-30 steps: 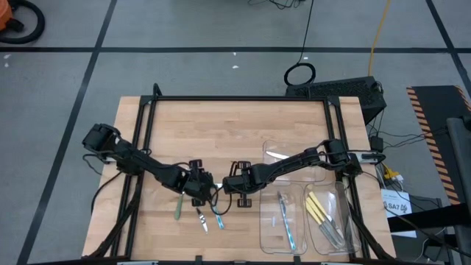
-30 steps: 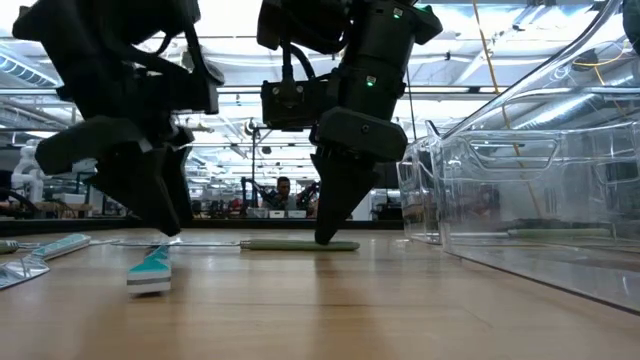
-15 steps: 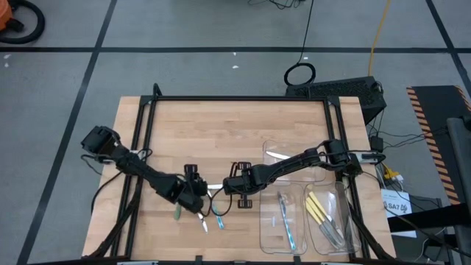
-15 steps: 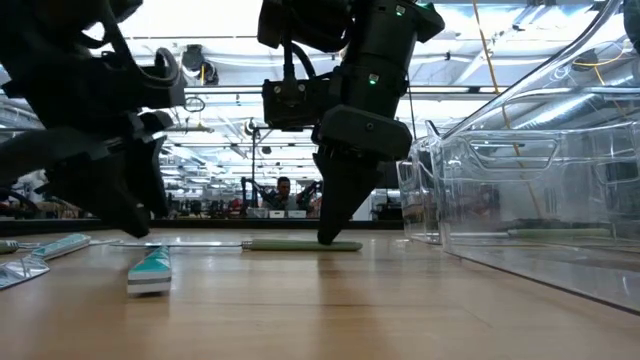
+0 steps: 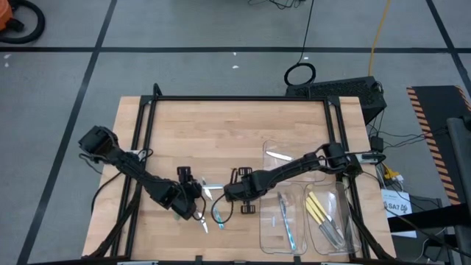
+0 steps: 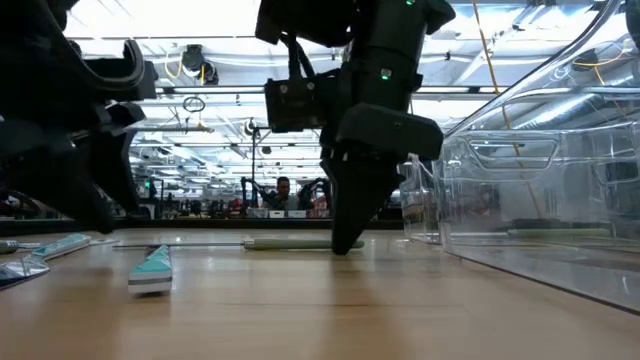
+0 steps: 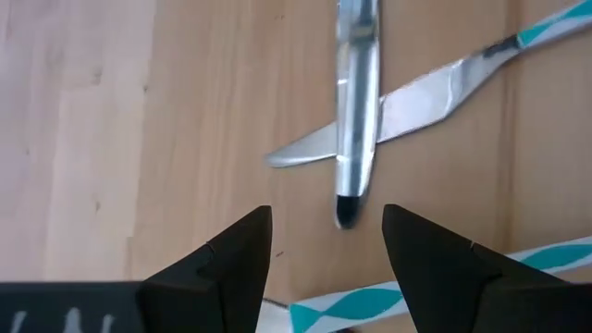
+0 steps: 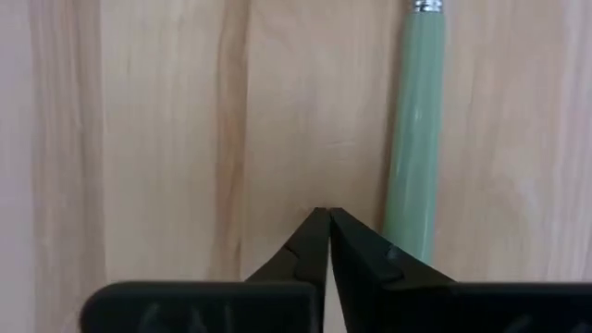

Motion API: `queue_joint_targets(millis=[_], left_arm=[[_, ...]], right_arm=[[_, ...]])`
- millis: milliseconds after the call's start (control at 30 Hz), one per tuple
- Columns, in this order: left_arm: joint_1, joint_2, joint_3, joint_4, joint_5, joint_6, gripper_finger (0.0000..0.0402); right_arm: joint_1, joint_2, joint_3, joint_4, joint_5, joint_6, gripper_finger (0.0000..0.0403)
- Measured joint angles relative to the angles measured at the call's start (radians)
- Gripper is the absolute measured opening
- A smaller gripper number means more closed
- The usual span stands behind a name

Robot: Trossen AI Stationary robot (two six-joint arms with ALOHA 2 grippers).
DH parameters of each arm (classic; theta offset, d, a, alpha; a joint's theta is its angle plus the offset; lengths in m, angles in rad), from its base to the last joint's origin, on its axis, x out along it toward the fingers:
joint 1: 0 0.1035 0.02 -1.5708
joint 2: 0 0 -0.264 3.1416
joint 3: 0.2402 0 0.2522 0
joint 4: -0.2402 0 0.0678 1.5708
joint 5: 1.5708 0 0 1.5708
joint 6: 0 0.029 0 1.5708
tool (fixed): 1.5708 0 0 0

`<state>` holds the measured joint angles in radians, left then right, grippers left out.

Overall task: Sort silverware by color (type)
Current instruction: Put the green knife into the top transparent bin

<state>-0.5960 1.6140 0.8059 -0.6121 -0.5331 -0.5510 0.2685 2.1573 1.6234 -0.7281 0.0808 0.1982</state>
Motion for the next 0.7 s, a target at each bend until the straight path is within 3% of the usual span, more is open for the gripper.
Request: queue_joint_targets(millis=[267,433,567,700], left_arm=[[-0.019,-0.004,0.0,0.001,-0.015,-0.006,0.0213],[-0.015,-0.011,0.0,0.017,-0.016,0.016,0.0213],[-0.006,-0.012,0.0,0.046,-0.016,0.022,0.0213],[-0.006,-0.012,0.0,0.051,-0.014,0.022,0.0213]], right_arm=[[0.059,0.0,0.054,-0.055,0.193,-0.012,0.0107],[0.04,0.0,0.054,-0.056,0.228,-0.062,0.0169],[-0.009,0.0,0.054,-0.049,0.142,-0.081,0.0197],[-0.059,0.007,0.053,-0.045,0.051,-0.076,0.02]])
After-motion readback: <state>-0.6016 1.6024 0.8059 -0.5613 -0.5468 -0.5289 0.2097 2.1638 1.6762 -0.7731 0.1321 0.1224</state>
